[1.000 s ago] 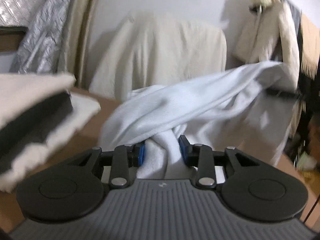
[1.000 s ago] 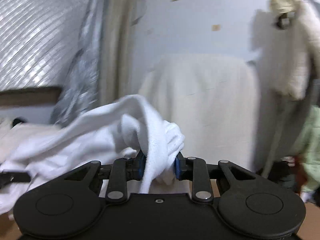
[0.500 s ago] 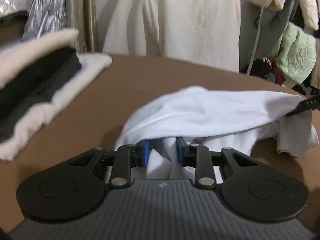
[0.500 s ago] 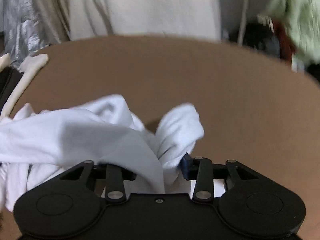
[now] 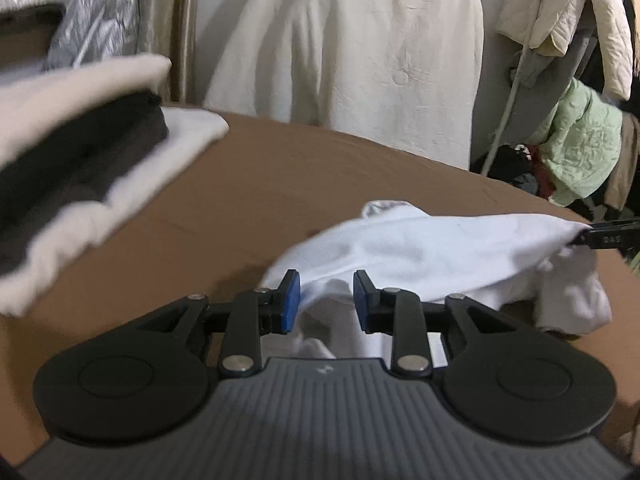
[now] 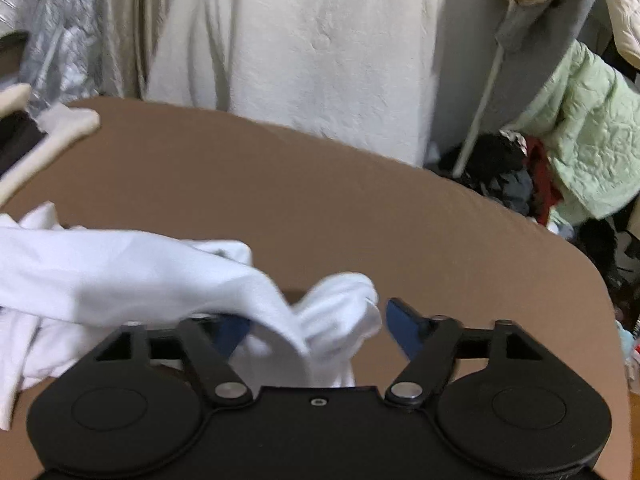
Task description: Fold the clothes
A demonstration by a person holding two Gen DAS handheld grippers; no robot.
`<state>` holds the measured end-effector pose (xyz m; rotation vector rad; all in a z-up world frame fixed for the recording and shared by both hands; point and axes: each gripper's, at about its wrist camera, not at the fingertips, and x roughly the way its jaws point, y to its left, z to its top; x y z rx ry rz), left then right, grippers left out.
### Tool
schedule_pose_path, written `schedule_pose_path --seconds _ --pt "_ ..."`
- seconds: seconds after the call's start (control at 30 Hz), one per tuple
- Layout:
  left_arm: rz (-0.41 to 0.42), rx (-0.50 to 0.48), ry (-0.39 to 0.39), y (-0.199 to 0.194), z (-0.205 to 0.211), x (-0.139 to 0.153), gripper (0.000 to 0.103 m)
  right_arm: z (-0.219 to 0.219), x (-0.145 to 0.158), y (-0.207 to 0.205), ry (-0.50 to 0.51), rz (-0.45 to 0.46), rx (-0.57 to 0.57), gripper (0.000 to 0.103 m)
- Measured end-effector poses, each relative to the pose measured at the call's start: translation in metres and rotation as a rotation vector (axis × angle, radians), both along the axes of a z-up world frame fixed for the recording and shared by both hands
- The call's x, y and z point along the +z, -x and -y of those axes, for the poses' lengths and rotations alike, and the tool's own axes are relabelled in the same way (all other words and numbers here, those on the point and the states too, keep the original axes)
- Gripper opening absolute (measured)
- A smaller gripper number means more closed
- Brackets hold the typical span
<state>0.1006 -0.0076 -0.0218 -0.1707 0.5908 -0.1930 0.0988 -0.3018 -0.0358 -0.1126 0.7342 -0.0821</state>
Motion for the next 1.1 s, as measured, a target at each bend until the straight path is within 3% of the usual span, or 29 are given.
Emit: schedule_pose_path --seconds 0.03,0.07,0.2,0.27,0.33,0.47,0.53,0.6,0.77,0.8,0.9,0.97,1.1 --pt "0.001 -0.005 -0.001 -0.001 0.004 -0.001 0.030 -0.001 -0.001 0.005 0.002 0.029 0.025 0.040" --pt "0.007 -0.009 -0.017 0.000 0.008 -0.001 0.030 -0.004 -0.004 0.005 0.016 0.059 0.044 0.032" --pt "0.050 -0.026 -0.092 0.008 0.021 0.002 0.034 -0.009 -0.007 0.002 -0.004 0.144 0.067 0.027" --pt "0.076 -0.037 -0.092 0.014 0.023 0.003 0.043 -0.008 -0.004 0.001 -0.048 0.173 0.061 0.019" --pt "0.093 -0.055 -0.082 0.018 0.025 0.005 0.045 -0.009 0.007 0.007 -0.108 0.200 0.090 0.012" --pt "0.110 -0.104 -0.085 0.023 0.034 0.004 0.049 -0.016 0.030 0.029 -0.194 0.263 0.155 0.008" --pt "0.094 -0.153 -0.024 0.024 0.034 0.003 0.049 -0.018 0.036 0.037 -0.256 0.272 0.195 0.008" --pt "0.043 -0.196 0.135 0.022 0.025 0.000 0.050 -0.021 0.042 0.044 -0.322 0.276 0.239 0.008" --pt "0.014 -0.251 0.328 0.021 0.015 -0.002 0.054 -0.035 0.031 0.045 -0.566 0.141 0.449 0.008" --pt "-0.025 -0.273 0.450 0.016 0.007 -0.008 0.057 -0.043 0.028 0.047 -0.594 0.117 0.489 0.008" --pt "-0.167 -0.297 0.811 0.000 -0.015 -0.031 0.066 -0.075 0.020 0.060 -0.539 0.079 0.612 0.008" --pt "-0.211 -0.282 0.892 -0.004 -0.022 -0.042 0.066 -0.096 0.015 0.068 -0.498 0.055 0.691 0.008" --pt "-0.186 -0.267 0.787 0.000 -0.018 -0.037 0.066 -0.118 0.014 0.082 -0.410 0.036 0.761 0.008"
